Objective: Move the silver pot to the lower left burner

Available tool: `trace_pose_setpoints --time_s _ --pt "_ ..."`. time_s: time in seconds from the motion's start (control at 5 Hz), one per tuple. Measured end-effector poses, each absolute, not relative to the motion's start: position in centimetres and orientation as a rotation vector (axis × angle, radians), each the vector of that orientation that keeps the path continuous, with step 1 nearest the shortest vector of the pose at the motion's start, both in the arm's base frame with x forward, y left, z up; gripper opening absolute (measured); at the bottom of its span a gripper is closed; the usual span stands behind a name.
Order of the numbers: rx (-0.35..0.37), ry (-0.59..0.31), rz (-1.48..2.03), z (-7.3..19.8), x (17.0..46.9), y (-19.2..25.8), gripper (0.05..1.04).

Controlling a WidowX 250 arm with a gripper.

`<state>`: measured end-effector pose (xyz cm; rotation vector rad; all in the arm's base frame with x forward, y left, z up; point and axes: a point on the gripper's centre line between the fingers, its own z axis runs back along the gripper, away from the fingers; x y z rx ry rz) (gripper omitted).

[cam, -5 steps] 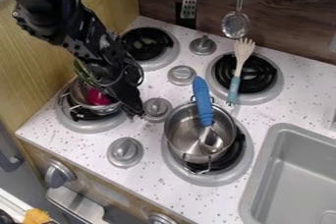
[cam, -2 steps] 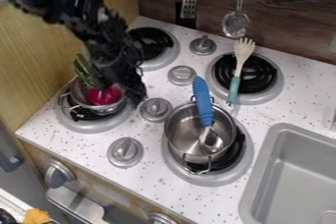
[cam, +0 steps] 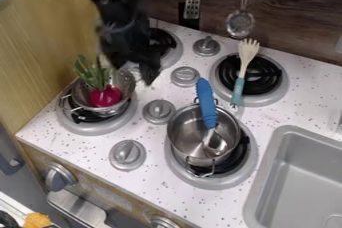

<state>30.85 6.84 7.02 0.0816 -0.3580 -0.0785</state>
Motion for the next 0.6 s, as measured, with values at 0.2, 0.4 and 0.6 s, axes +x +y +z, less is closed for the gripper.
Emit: trace_pose_setpoints --time_s 0.2,0.4,0.6 --pt "-0.014 -0.385 -0.018 7.4 33.1 5.3 0.999" --pt "-0.092 -0.449 0.021 7.4 35.6 3.5 0.999" --pt "-0.137 -0.463 0.044 7.2 37.5 1.3 1.000"
